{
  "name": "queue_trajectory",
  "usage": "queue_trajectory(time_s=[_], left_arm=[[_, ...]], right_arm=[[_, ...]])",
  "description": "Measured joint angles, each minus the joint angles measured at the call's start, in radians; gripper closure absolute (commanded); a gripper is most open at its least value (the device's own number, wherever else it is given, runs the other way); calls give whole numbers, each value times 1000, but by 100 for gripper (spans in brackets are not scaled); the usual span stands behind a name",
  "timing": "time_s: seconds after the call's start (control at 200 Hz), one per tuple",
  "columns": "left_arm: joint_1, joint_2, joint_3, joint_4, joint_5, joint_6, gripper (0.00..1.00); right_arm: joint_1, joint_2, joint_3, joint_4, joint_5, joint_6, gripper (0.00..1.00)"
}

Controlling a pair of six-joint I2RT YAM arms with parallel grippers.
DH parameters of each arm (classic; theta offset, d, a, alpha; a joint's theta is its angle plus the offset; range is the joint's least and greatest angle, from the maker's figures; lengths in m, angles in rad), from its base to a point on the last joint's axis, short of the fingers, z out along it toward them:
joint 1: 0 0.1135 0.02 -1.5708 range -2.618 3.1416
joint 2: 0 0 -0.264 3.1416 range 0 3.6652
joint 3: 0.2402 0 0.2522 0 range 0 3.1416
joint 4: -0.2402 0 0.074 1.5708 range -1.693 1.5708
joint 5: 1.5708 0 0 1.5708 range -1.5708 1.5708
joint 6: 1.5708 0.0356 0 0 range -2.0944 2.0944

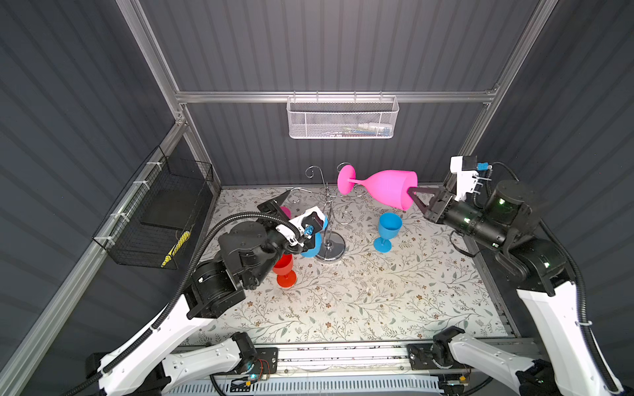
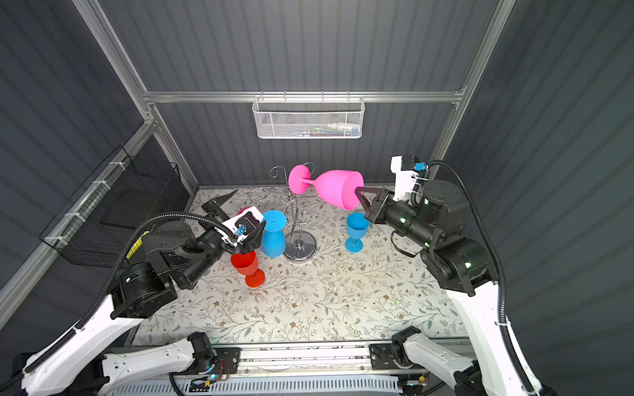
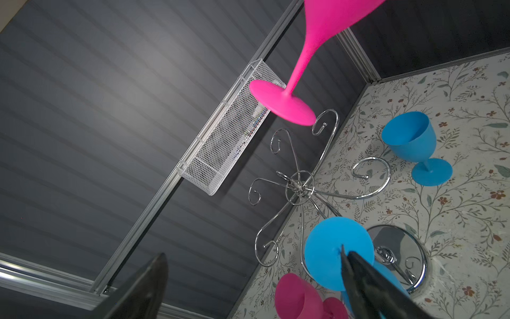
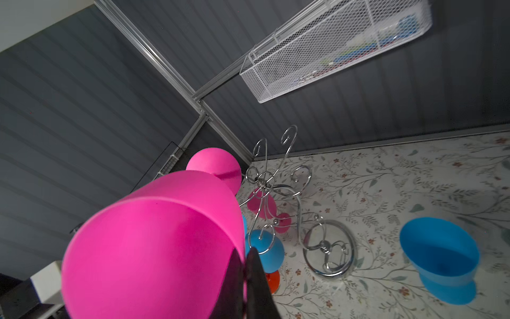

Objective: Take the wine glass off the wine glass rack
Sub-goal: Place the wine glass at the center of the table.

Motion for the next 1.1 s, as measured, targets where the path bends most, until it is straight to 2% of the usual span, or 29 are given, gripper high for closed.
queue_trajectory(time_s=[0.365,0.685,0.85,1.101], left_arm=[[0,-66,-42,9,-48,-40,0],[0,-101,-74,14,-74,-84,0],[0,-107,-78,14,-80,-100,0],[0,-108,-80,14,-80,-124,0]], right_arm=[[0,-24,87,-292,283,-228,100],[0,-15,150,-525,470,-306,100],[0,5,114,-626,486,-311,100],[0,63,-14,-686,411,-296,100]])
